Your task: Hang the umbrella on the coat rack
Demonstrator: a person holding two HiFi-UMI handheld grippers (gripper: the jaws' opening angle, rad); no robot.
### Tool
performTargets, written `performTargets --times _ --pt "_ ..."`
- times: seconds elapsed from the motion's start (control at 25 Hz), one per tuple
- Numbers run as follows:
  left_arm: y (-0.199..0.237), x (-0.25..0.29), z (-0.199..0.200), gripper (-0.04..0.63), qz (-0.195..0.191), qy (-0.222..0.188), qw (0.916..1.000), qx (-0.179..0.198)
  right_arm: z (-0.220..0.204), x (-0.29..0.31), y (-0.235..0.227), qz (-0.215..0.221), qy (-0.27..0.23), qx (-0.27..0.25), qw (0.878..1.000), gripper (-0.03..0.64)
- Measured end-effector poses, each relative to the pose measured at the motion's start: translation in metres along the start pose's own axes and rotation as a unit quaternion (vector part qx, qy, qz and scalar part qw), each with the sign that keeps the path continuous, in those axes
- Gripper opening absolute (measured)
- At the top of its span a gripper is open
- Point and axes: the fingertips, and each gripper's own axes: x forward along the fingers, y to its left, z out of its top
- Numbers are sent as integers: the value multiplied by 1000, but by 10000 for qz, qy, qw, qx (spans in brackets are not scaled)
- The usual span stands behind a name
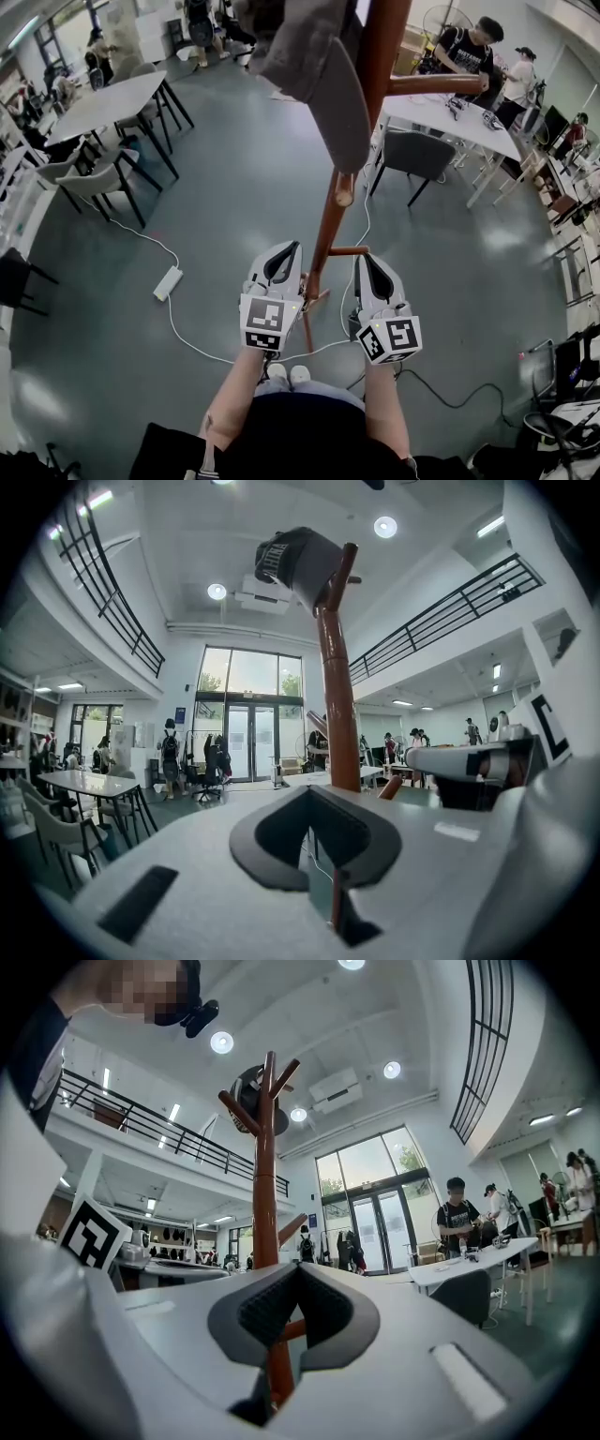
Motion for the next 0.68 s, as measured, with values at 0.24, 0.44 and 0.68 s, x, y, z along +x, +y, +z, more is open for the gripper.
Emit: performTargets --times 0.24,0.44,0.68 --pt "0 -1 -1 8 -34 -5 10000 -26 -3 -1 -1 -34 29 -17 10000 11" --pt "-5 -5 -5 8 -63 -12 10000 -54 -6 -7 0 -49 39 -43 10000 11" --pt "-5 -4 2 8 -83 3 10000 -46 -1 -7 -2 -71 49 -26 10000 11"
